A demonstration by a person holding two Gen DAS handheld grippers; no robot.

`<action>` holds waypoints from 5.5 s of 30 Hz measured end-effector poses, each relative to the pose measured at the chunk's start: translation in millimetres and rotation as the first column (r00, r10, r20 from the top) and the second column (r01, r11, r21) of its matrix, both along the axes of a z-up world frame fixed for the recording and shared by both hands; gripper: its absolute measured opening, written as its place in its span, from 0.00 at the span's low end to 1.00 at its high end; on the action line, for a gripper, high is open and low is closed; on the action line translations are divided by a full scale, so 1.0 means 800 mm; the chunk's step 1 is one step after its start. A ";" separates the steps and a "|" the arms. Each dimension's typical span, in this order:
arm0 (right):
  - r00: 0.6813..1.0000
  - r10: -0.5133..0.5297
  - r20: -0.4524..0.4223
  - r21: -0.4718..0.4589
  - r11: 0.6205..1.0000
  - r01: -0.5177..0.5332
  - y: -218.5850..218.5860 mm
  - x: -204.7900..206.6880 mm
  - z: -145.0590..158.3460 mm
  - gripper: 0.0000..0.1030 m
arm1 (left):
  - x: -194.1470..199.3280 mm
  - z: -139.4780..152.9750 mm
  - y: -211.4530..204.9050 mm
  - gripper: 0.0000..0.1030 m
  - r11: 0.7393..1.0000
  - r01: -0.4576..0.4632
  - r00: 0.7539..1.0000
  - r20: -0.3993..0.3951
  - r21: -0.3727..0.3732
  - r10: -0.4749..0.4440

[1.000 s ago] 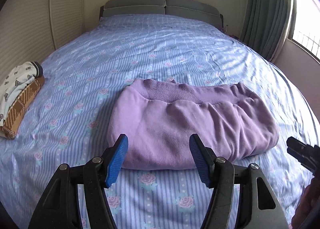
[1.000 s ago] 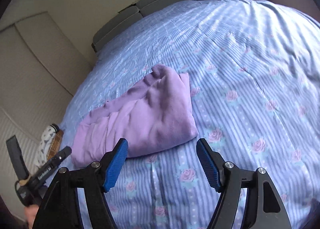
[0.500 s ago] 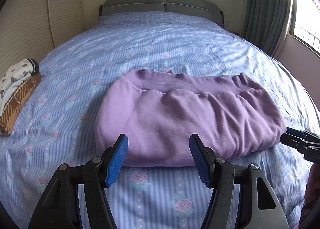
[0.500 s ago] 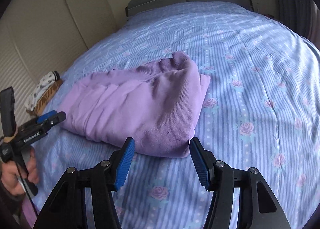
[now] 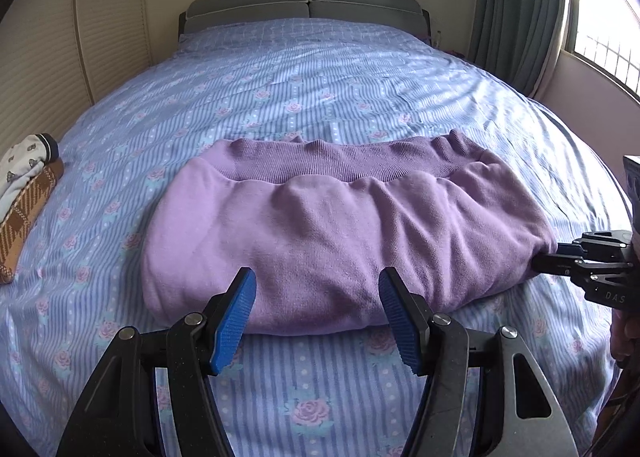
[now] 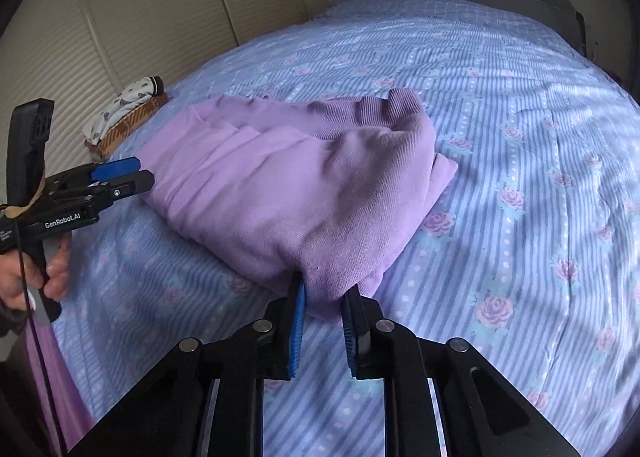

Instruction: Fold small clothes

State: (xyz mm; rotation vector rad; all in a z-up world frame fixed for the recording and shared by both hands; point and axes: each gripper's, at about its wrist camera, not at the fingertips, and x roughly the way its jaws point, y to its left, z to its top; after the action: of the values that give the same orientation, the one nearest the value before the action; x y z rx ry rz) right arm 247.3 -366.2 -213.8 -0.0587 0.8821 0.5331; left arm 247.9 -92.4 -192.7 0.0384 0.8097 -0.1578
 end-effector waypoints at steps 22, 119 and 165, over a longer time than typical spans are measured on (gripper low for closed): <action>0.919 -0.395 -0.011 0.129 0.910 0.393 -0.010 -0.064 0.017 0.57 | 0.009 -0.017 0.065 0.62 0.993 -0.116 0.993 -0.010 -0.002 0.116; 0.849 -0.342 0.403 -0.197 0.873 0.445 0.304 -0.073 0.086 0.59 | -0.006 0.109 0.211 0.60 0.966 0.168 0.982 0.114 -0.195 -0.148; 0.932 -0.341 0.124 0.003 0.939 0.344 0.232 -0.019 -0.016 0.23 | 0.040 -0.021 0.188 0.23 0.885 0.219 0.946 -0.131 -0.411 -0.295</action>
State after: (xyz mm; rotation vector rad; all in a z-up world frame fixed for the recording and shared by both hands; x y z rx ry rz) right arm 232.5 -180.9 -226.5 0.0452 0.7556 0.1911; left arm 279.8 57.9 -209.3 -0.2536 0.9501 -0.5841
